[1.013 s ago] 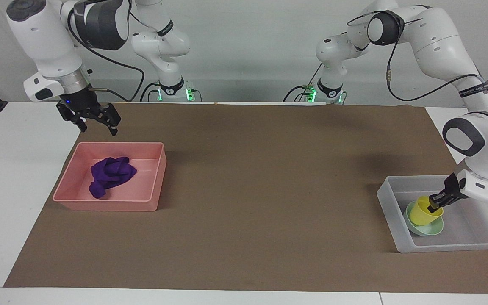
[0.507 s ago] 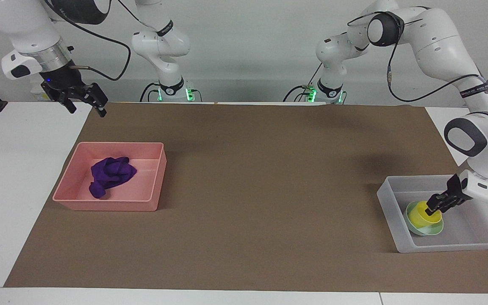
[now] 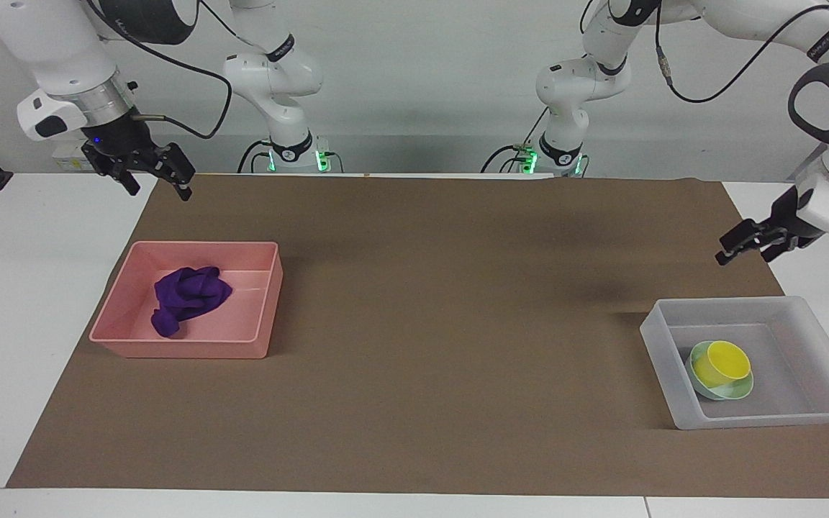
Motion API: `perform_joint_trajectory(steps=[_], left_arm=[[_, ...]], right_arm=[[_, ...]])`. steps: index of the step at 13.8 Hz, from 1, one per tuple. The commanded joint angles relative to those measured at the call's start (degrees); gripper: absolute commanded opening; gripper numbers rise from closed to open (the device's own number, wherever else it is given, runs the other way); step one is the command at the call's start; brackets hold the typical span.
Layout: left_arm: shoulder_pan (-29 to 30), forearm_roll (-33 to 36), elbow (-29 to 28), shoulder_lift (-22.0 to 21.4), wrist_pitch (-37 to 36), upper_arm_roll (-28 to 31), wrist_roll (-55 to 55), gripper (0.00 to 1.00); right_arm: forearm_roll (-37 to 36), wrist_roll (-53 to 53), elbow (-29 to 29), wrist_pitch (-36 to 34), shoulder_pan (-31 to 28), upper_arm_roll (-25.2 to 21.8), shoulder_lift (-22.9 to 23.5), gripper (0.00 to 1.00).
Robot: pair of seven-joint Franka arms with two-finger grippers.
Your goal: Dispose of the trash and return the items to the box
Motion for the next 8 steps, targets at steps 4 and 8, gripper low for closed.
perform_joint_trajectory(steps=[4,8], left_arm=[[-8.3,2.32,-16.33,-14.44,3.32,1.3,-3.6,1.0],[-11.23,3.02,-12.4,-14.19,-0.63,2.11,-3.07,1.0]], right_arm=[[-2.38,-2.8,-1.77,1.7,2.22,0.33,-1.01,1.0],[-2.38,-2.79,-2.74,1.79,2.32,0.41,-1.54,1.0]])
